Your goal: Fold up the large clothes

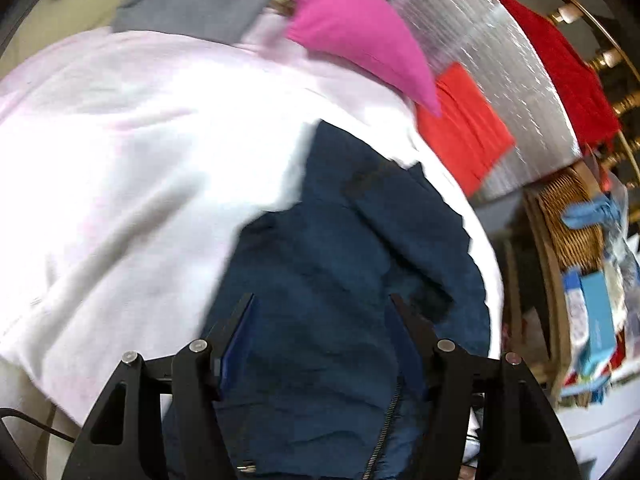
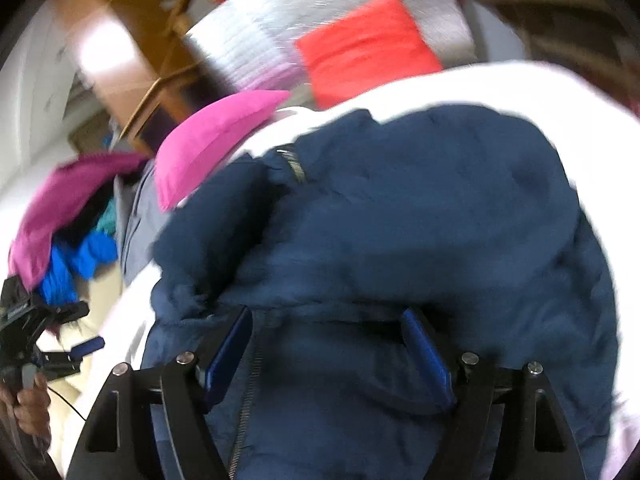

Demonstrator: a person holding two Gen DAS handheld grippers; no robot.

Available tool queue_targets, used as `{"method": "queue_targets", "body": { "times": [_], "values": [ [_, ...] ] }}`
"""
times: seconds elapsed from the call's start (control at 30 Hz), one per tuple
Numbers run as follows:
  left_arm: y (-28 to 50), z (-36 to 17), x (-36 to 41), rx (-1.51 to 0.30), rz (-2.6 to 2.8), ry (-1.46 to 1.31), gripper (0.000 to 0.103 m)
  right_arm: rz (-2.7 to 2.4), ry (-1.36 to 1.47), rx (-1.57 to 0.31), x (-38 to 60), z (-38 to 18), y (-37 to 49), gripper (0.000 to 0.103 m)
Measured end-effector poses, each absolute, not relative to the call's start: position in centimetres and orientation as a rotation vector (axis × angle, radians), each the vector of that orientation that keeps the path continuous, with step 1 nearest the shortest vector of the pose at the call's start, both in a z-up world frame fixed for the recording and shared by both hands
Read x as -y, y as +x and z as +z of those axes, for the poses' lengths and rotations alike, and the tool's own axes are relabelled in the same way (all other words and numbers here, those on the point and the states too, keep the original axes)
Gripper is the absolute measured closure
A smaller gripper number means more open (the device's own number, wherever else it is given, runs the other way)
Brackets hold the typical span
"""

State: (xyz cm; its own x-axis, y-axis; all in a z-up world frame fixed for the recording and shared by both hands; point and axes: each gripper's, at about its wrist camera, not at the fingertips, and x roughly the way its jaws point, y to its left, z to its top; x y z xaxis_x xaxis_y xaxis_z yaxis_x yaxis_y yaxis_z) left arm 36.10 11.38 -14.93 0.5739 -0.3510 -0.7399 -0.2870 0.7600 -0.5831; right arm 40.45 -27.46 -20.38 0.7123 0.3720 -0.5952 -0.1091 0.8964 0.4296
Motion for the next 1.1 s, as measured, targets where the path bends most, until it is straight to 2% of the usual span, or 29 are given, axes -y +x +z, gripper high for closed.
{"method": "queue_targets", "body": {
  "times": [0.17,0.3,0.43,0.53,0.6,0.63,0.67,0.73,0.8,0.87,0.93,1.0,1.1],
  "values": [
    [37.3,-16.5,-12.0,-0.995,-0.028,-0.77,0.038,0.355,0.068,-0.633,21.5,-13.9,40.6,0.023],
    [39.3,-17.3,-13.2,-0.998,-0.019,-0.767,0.038,0.392,-0.22,-0.639,14.8,-11.9,42.7,0.022],
    [42.1,-17.9,-13.6,-1.025,-0.026,-0.722,0.038,0.397,-0.445,-0.68,9.7,-13.2,45.5,0.022],
    [44.2,-19.2,-13.2,-1.071,-0.056,-0.703,0.038,0.35,-0.548,-0.779,7.8,-16.2,48.9,0.023],
    [45.1,-20.0,-12.8,-1.1,-0.067,-0.687,0.038,0.285,-0.539,-0.794,8.3,-17.6,50.3,0.035],
    [45.4,-20.3,-12.5,-1.112,-0.072,-0.68,0.038,0.268,-0.463,-0.804,9.4,-17.7,51.1,0.057],
    [45.7,-20.6,-12.2,-1.122,-0.078,-0.669,0.038,0.259,-0.365,-0.811,10.8,-17.4,51.7,0.065],
    [46.2,-21.1,-11.6,-1.139,-0.076,-0.64,0.038,0.266,-0.151,-0.787,14.2,-16.6,51.9,0.071],
    [46.4,-21.5,-11.2,-1.148,-0.077,-0.623,0.038,0.258,0.07,-0.778,18.1,-16.4,52.0,0.074],
    [46.4,-21.5,-10.7,-1.147,-0.08,-0.607,0.038,0.26,0.443,-0.778,24.6,-18.0,51.3,0.075],
    [46.3,-21.3,-10.0,-1.145,-0.069,-0.566,0.038,0.295,0.815,-0.8,29.7,-22.4,50.3,0.074],
    [46.3,-21.2,-9.0,-1.154,-0.049,-0.503,0.038,0.315,1.074,-0.855,32.2,-27.2,49.2,0.074],
    [46.3,-21.1,-7.9,-1.166,-0.026,-0.42,0.038,0.357,1.24,-0.802,33.5,-29.7,47.1,0.073]
  ]
}}
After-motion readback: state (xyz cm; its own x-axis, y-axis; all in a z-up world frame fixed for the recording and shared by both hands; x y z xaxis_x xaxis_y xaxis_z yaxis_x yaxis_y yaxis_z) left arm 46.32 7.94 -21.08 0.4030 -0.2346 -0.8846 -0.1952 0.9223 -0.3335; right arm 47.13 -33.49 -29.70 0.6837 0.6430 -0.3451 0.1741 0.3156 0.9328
